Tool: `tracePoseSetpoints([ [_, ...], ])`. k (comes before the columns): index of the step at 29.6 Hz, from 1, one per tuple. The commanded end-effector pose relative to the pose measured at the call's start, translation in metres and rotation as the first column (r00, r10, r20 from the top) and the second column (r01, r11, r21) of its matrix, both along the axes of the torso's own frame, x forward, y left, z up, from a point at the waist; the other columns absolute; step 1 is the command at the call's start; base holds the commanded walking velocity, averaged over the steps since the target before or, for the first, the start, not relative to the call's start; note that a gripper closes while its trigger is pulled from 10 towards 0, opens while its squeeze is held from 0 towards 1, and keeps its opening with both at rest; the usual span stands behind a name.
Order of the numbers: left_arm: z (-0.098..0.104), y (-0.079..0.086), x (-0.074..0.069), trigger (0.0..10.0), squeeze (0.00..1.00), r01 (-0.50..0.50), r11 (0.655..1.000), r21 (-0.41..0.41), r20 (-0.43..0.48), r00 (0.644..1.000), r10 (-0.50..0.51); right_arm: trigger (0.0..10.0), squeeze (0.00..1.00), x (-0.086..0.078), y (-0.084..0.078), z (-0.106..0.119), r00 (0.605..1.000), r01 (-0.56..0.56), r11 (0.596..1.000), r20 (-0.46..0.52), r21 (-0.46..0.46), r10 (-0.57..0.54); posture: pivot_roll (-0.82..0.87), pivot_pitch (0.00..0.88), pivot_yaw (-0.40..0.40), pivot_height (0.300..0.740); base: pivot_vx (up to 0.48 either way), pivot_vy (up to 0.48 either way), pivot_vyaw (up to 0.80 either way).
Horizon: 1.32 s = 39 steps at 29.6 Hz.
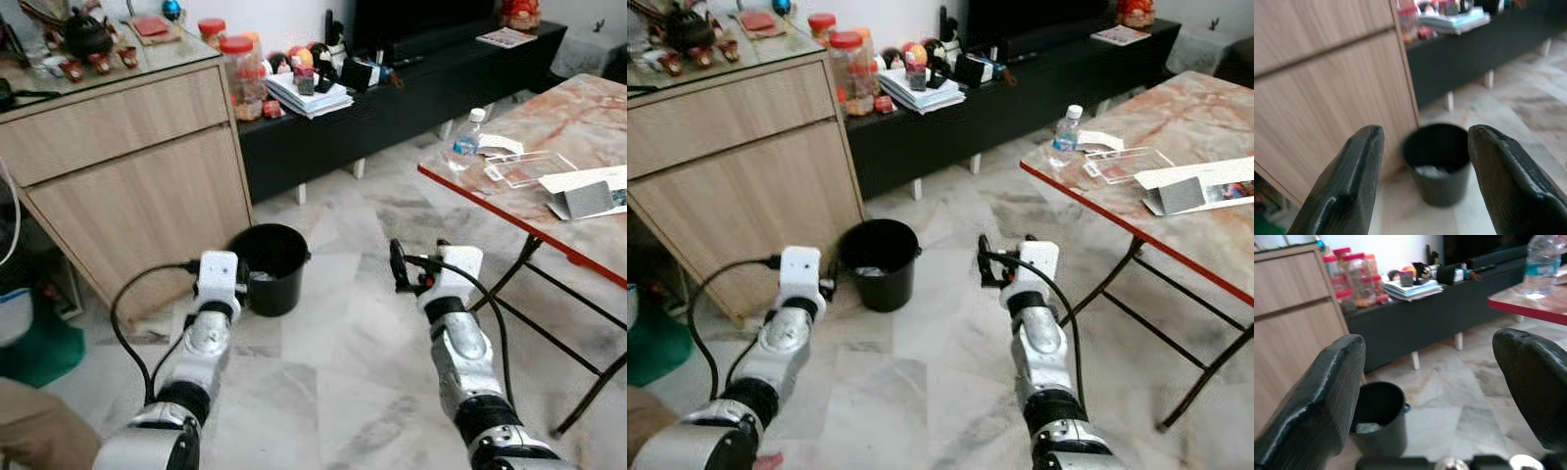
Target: Picking trash to rubbish bin
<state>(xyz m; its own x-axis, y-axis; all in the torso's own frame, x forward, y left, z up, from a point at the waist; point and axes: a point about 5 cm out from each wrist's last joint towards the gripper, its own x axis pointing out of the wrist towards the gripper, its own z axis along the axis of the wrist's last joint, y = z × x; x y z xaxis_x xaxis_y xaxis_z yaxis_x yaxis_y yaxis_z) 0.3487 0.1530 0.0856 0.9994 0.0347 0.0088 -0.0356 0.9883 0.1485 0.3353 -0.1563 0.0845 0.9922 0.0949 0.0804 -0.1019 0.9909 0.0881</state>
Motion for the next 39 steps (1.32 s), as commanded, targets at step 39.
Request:
tracePoseSetpoints([
  [39, 0.018, -0.029, 0.007, 10.0, 0.00, 0.099, 0.995, -0.033, 0.072, 0.993, -0.096, 10.0, 0.00, 0.007, 0.036, 0.016, 0.999, -0.014, 0.999, 0.038, -0.033, 0.015, -0.12, 0.000, 0.056, 0.740, 0.000, 0.000, -0.62],
])
